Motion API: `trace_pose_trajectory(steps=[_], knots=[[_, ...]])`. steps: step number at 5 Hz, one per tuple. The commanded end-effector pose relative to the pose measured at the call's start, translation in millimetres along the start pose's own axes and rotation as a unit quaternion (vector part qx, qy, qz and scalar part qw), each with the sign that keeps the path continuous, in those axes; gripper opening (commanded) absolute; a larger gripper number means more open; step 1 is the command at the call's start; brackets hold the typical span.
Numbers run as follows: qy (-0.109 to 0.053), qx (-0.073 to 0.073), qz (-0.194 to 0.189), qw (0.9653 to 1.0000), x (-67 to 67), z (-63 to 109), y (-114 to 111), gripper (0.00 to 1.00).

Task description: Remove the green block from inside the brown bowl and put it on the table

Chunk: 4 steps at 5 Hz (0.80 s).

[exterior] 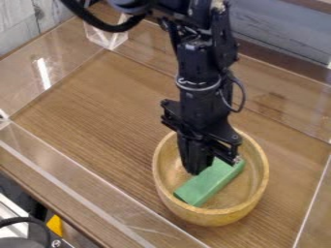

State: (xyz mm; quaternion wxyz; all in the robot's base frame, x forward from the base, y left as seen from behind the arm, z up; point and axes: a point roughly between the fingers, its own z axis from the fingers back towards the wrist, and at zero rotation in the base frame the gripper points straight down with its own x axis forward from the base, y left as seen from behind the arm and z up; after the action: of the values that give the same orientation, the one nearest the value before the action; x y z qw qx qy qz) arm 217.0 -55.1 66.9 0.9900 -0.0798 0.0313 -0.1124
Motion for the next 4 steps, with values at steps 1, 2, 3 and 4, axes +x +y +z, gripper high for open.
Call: trace_pose_trajectory(steps=[1,2,3,4], knots=[[-0.014,-0.002,0.005,0.9999,7.9,8.9,1.2,0.0],[-0.012,-0.004,0.007,0.9999,8.7,9.0,1.8,0.0],[-0.009,-0.007,0.01,0.9999,10.1,8.3,2.6,0.0],[-0.009,-0.01,0.013,0.9998,9.9,13.8,4.7,0.0]])
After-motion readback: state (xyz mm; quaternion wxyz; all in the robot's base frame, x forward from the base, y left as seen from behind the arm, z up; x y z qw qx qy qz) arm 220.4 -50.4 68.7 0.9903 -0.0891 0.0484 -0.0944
